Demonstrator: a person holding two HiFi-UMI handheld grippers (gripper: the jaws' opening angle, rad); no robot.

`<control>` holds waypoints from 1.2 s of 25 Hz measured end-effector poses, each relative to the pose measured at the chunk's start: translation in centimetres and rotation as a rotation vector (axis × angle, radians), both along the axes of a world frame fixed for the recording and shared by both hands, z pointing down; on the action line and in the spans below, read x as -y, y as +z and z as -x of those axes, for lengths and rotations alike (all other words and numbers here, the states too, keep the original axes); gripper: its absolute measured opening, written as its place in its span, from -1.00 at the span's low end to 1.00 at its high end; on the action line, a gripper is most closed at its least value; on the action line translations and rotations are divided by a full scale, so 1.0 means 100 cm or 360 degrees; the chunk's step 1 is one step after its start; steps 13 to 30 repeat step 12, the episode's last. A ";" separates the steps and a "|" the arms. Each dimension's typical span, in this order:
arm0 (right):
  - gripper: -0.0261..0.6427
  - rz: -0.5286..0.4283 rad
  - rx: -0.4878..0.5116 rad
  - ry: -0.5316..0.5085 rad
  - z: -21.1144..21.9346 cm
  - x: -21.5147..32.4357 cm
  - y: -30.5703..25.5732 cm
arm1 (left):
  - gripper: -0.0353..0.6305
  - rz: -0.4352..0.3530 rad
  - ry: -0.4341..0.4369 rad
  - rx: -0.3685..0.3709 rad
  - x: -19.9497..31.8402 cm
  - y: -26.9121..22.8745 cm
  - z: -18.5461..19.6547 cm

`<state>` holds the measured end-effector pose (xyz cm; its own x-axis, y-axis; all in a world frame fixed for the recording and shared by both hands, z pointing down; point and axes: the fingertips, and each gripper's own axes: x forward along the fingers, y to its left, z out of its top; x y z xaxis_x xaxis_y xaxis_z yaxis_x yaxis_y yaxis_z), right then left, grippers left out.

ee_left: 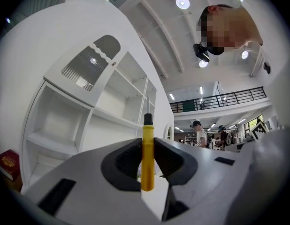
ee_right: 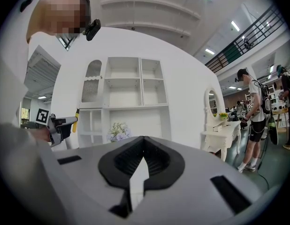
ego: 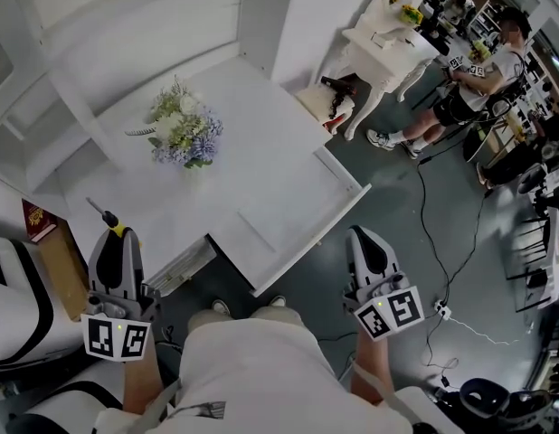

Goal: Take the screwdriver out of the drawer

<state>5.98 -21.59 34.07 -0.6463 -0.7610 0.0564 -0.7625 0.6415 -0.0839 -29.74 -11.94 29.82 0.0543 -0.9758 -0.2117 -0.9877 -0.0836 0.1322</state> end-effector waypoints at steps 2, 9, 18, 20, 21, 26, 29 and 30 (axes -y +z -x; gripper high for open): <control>-0.90 -0.0014 0.0000 0.0010 0.003 -0.001 -0.003 | -0.63 -0.0004 0.0016 -0.0003 0.002 0.000 0.001; -0.90 -0.0038 -0.0012 0.0047 0.015 -0.001 -0.006 | -0.63 -0.0033 0.0078 -0.0019 0.013 0.000 0.008; -0.90 -0.0043 -0.0011 0.0057 0.023 -0.001 -0.006 | -0.63 -0.0040 0.0090 -0.0023 0.016 0.000 0.015; -0.90 -0.0043 -0.0011 0.0057 0.023 -0.001 -0.006 | -0.63 -0.0040 0.0090 -0.0023 0.016 0.000 0.015; -0.90 -0.0043 -0.0011 0.0057 0.023 -0.001 -0.006 | -0.63 -0.0040 0.0090 -0.0023 0.016 0.000 0.015; -0.90 -0.0043 -0.0011 0.0057 0.023 -0.001 -0.006 | -0.63 -0.0040 0.0090 -0.0023 0.016 0.000 0.015; -0.90 -0.0043 -0.0011 0.0057 0.023 -0.001 -0.006 | -0.63 -0.0040 0.0090 -0.0023 0.016 0.000 0.015; -0.90 -0.0043 -0.0011 0.0057 0.023 -0.001 -0.006 | -0.63 -0.0040 0.0090 -0.0023 0.016 0.000 0.015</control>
